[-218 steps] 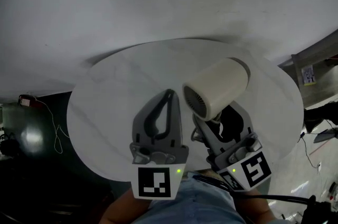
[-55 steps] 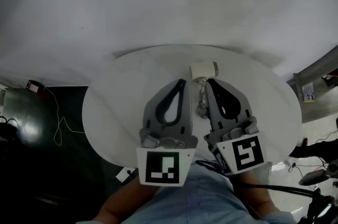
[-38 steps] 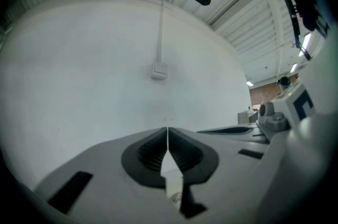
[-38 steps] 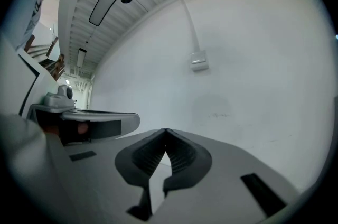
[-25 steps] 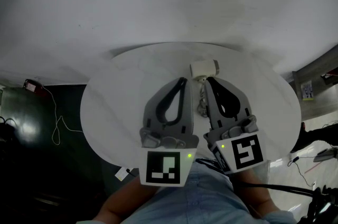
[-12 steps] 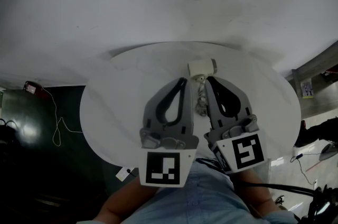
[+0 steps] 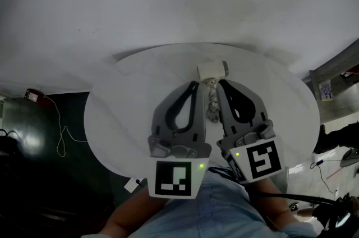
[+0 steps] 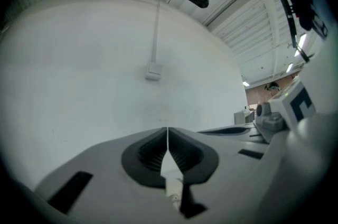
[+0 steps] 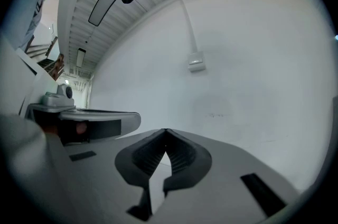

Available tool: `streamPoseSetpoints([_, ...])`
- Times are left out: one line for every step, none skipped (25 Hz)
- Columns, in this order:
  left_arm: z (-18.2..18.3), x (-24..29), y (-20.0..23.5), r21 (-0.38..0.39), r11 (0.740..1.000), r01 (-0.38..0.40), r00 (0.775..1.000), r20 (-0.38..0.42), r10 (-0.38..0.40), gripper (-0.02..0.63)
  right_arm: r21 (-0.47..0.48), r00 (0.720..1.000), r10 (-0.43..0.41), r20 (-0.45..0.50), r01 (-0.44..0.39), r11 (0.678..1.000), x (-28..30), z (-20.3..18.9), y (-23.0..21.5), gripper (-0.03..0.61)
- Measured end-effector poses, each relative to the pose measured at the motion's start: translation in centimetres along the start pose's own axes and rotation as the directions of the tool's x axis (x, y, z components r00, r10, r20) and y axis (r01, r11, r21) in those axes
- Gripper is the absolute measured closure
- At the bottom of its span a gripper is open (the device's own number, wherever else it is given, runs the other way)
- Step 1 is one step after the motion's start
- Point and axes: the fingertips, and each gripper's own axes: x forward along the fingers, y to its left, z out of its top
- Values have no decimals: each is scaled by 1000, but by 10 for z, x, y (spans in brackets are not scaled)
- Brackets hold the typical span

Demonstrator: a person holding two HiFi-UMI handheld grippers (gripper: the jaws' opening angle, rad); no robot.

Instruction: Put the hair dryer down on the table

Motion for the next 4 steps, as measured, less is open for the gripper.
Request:
streamPoseSetpoints([0, 0, 0, 0, 1000, 0, 1000, 1, 0, 600, -3, 1000, 2, 5, -2, 1000, 0, 1, 0, 568])
streamPoseSetpoints([0, 1, 0, -3, 1000, -1, 1000, 2, 1, 600, -7, 1000, 4, 8, -4, 1000, 1, 2, 0, 568])
streamPoseSetpoints([0, 1, 0, -7, 1000, -3, 1000, 2, 3, 600, -9, 1000, 5, 7, -5, 1000, 1, 1, -1, 568])
streamPoseSetpoints([0, 2, 0, -11, 1000, -4, 1000, 3, 4, 600, -11, 1000, 6, 5, -6, 1000, 2, 1, -1, 568])
